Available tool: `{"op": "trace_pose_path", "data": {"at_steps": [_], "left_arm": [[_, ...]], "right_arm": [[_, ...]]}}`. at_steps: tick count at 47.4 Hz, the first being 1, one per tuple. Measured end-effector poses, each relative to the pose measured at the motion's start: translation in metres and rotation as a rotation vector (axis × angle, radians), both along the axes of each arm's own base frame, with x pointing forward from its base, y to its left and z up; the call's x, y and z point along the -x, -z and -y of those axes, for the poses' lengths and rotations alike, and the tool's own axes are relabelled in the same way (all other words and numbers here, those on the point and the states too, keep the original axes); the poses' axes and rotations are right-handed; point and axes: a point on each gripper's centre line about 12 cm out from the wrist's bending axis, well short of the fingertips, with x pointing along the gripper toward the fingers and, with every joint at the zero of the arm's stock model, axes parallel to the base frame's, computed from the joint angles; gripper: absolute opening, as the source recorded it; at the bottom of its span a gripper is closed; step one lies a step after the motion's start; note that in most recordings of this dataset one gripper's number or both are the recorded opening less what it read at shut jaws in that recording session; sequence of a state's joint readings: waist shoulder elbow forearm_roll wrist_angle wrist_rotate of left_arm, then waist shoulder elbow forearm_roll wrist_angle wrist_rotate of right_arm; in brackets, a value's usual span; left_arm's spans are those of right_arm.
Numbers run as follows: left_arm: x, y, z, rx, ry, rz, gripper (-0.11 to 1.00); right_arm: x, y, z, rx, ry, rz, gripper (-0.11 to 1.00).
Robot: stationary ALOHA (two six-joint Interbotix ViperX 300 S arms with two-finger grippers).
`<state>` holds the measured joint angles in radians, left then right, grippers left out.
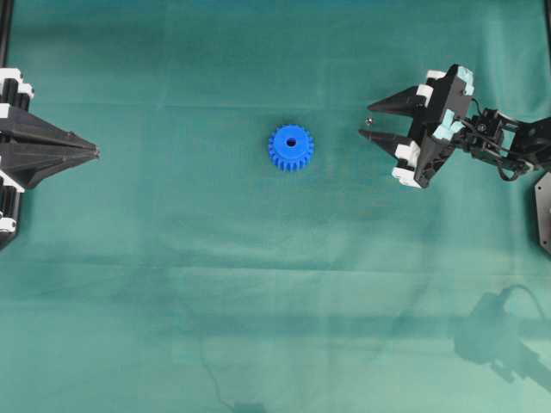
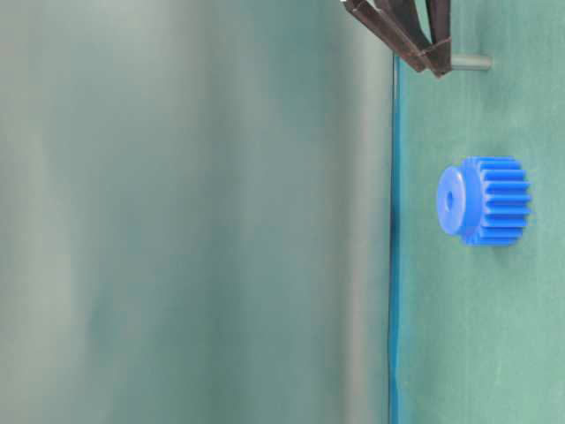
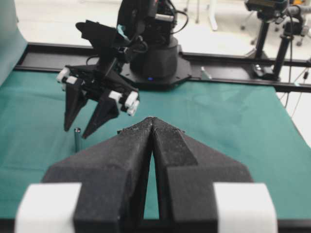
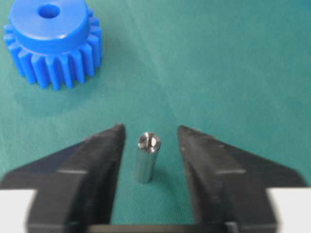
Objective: Insert the shaft placed at a random location into the center hole of the small gear at another random location.
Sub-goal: 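Lower the right gripper and close it on the silver shaft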
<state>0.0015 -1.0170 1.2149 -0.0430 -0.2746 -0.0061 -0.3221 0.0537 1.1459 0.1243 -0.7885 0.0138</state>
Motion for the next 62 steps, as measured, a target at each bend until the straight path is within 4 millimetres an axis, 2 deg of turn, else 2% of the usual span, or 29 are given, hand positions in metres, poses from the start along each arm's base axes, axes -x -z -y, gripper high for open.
{"op": "trace_pose_path", "data": {"at_steps": [4, 6, 32, 50, 62], "left_arm": [[0.000, 0.000, 0.000, 0.000, 0.000, 0.002, 0.00], [0.000, 0.000, 0.000, -0.002, 0.000, 0.000, 0.00], [0.000, 0.001, 0.000, 0.003, 0.000, -0.003, 0.00], [0.000, 0.001, 0.000, 0.005, 0.000, -0.003, 0.00], [0.000, 0.003, 0.000, 0.005, -0.001, -0.009, 0.00]], "right_arm": [[0.000, -0.001, 0.000, 0.003, 0.002, 0.007, 0.19], [0.000, -0.001, 0.001, 0.003, 0.003, 0.008, 0.14], [0.000, -0.004, 0.001, -0.006, 0.009, 0.024, 0.14], [0.003, -0.055, -0.003, -0.011, -0.006, 0.079, 0.14], [0.000, -0.059, -0.004, -0.018, -0.014, 0.067, 0.14]]}}
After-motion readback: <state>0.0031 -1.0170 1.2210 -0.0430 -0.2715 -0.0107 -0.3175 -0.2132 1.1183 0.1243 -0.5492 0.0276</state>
